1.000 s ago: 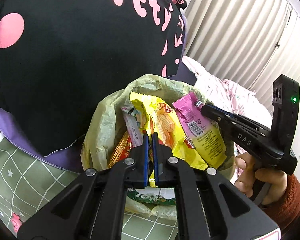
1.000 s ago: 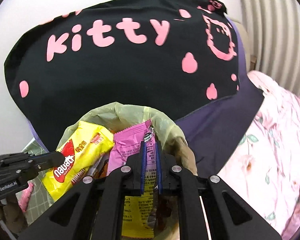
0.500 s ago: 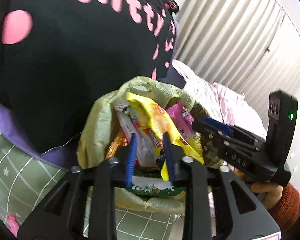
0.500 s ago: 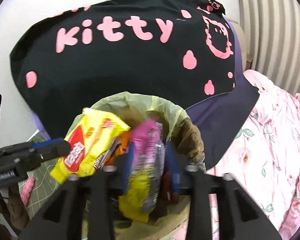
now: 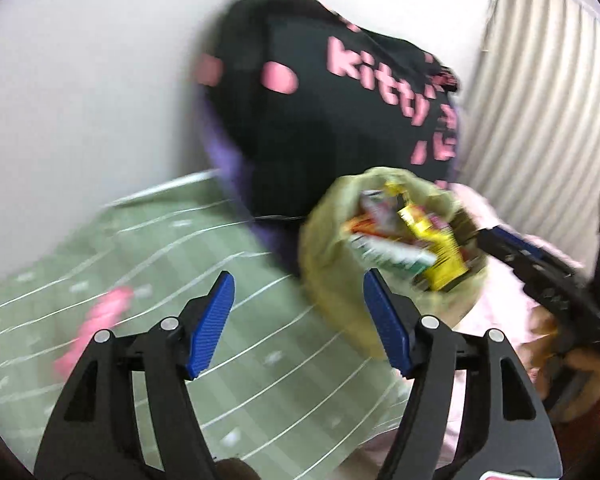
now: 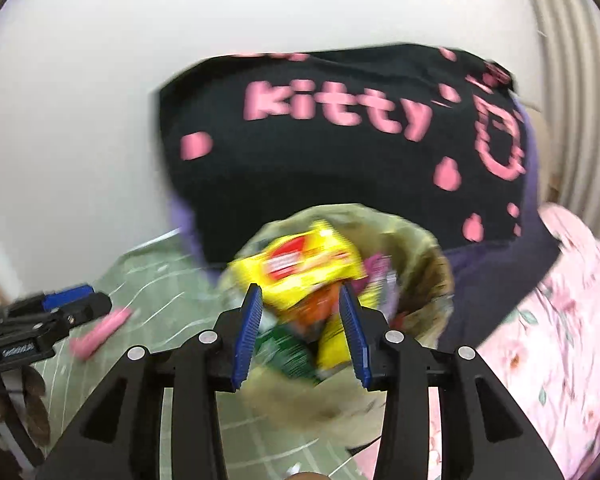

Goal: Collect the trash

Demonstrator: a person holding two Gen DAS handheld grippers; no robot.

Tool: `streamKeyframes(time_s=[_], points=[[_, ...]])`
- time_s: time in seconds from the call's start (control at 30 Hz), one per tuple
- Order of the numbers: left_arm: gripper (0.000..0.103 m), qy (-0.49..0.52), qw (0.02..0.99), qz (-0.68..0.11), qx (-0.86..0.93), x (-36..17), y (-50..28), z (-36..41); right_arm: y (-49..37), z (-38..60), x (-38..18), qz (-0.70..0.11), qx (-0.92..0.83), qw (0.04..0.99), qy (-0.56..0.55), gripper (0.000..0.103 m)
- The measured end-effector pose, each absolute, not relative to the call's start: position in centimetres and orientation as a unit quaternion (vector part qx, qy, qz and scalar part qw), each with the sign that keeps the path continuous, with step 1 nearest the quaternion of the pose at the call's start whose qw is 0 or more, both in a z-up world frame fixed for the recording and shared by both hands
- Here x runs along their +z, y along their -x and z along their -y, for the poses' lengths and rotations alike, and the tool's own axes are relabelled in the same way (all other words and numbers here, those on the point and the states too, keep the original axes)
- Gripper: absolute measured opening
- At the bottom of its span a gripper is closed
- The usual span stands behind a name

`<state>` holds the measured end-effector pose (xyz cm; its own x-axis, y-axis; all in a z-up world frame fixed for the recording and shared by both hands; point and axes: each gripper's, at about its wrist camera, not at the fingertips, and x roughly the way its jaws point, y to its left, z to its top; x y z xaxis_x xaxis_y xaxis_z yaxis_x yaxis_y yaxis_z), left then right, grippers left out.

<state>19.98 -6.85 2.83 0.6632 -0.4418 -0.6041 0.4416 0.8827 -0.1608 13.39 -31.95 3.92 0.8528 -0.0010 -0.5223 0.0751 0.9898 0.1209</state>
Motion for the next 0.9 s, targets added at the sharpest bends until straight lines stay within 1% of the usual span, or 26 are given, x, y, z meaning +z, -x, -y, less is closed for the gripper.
streamKeyframes(time_s=[0.07, 0.17, 0.33, 0.4, 0.53, 0.73, 0.9], points=[[0.064, -0.008, 0.928, -0.316, -0.199, 3.0, -17.3, 5.1, -12.0, 30.1, 3.9, -0.271, 0.017, 0.961, -0.054, 0.038], [0.064, -0.01, 0.944, -0.302, -0.131, 3.2, -13.7, 2.8, -10.4, 28.1, 3.5, -0.279, 0.063, 0.956, -0.065, 0.038], [0.064, -0.008, 0.952, -0.305, -0.008, 2.8, -9.1, -0.5, -8.6, 24.1, 2.6, -0.294, 0.118, 0.947, -0.051, 0.04], [0.064, -0.011, 0.952, -0.304, 0.014, 2.8, -8.2, -1.4, -8.0, 22.5, 2.4, -0.295, 0.135, 0.945, -0.037, 0.04], [0.064, -0.004, 0.952, -0.304, 0.04, 3.0, -6.3, -3.1, -6.9, 20.3, 2.6, -0.284, 0.152, 0.947, -0.01, 0.04], [0.064, -0.003, 0.954, -0.296, 0.046, 3.5, -4.4, -4.0, -6.0, 19.5, 3.0, -0.277, 0.16, 0.947, -0.014, 0.04], [0.064, -0.009, 0.957, -0.287, 0.037, 4.1, -3.8, -3.3, -5.3, 19.5, 3.3, -0.273, 0.153, 0.95, -0.016, 0.04]])
